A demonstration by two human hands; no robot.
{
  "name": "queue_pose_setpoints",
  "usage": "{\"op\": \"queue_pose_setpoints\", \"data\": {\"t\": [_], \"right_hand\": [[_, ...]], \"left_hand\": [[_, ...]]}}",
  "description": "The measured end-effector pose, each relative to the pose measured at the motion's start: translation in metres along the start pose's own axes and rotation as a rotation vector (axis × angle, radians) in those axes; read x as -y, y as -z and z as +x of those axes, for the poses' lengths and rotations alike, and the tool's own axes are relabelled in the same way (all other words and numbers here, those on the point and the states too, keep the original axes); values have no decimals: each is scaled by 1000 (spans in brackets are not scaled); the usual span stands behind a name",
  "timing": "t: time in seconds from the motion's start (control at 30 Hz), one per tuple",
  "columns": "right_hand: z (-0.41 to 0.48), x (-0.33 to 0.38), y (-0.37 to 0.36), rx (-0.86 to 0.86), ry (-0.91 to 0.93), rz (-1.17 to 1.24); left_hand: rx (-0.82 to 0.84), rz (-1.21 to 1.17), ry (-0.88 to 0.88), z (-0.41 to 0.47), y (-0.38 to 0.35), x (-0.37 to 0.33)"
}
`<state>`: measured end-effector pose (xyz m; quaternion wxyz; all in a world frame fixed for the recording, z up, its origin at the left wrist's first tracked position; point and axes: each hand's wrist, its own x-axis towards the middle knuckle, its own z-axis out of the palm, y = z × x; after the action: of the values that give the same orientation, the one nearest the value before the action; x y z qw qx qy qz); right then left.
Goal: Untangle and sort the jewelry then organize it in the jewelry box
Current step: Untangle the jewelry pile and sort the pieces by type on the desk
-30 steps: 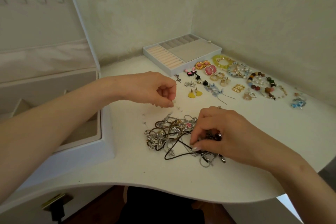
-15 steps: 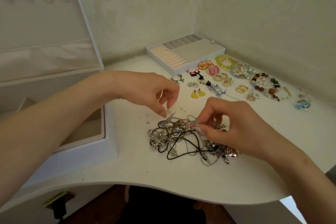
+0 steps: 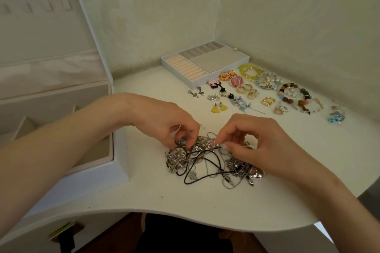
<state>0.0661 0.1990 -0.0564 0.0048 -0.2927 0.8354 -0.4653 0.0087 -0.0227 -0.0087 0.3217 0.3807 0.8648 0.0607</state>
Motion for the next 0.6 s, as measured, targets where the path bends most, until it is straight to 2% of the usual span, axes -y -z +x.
{"op": "queue_pose_setpoints", "data": {"t": [0.4,0.6], "right_hand": [[0,-1,-3,-44,20,-6],[-1,-1,-3,-55,8,12]], "left_hand": [[-13,34,22,5,-5,0],[-55,-98,-41,-2,1,4]]}}
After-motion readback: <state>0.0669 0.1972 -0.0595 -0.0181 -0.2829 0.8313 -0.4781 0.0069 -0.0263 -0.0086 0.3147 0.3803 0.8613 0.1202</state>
